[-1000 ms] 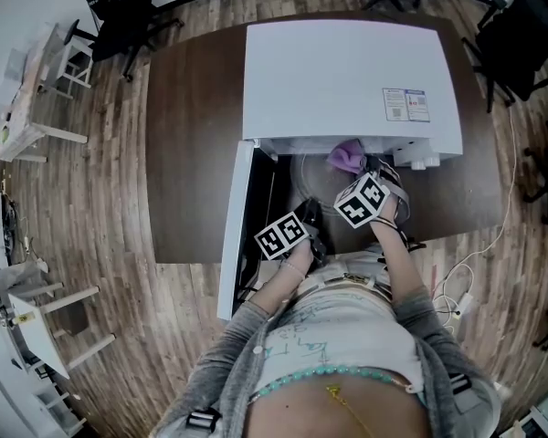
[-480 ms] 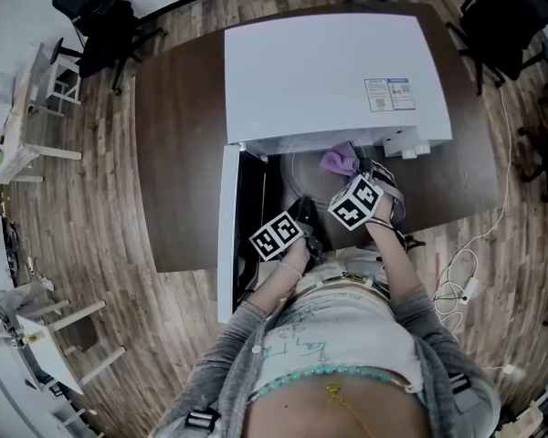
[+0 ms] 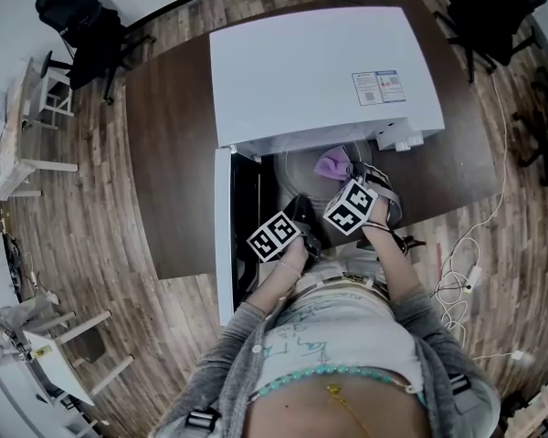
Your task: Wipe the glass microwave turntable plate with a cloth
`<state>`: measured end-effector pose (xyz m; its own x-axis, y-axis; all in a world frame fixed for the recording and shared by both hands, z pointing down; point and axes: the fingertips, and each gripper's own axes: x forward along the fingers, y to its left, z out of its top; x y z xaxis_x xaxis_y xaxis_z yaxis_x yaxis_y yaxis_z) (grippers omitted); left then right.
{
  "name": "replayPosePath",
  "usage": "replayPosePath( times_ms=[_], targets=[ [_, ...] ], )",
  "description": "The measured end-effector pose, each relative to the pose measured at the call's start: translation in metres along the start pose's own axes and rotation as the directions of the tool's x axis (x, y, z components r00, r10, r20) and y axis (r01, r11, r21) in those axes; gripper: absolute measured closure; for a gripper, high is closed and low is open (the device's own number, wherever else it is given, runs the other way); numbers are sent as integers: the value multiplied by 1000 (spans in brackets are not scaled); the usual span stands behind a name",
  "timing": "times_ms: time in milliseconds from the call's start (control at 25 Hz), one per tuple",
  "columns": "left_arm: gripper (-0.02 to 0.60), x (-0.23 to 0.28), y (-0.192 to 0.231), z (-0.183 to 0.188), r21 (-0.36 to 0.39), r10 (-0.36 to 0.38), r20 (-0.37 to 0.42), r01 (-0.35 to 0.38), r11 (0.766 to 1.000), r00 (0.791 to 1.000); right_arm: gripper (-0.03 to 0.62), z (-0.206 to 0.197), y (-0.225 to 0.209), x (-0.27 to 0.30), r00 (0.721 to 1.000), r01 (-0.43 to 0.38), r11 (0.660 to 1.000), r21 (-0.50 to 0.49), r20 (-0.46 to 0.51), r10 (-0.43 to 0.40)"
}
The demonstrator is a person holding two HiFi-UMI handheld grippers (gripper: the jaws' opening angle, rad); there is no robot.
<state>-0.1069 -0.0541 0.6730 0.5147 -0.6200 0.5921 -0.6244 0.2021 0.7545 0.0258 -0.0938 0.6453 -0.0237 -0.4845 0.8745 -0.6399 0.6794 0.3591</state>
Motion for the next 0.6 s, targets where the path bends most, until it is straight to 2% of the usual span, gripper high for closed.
replayPosePath(
  times_ms=[400,600],
  targets=[
    [522,1,1,0,-1,0,-1,0,1000,1000,488,0,20,-1,999,-47,998,-35,2,47],
    [522,1,1,-1,0,2,0,-2,1000,1000,488,2,32,0,997,-70,993,-90,2,71]
  ],
)
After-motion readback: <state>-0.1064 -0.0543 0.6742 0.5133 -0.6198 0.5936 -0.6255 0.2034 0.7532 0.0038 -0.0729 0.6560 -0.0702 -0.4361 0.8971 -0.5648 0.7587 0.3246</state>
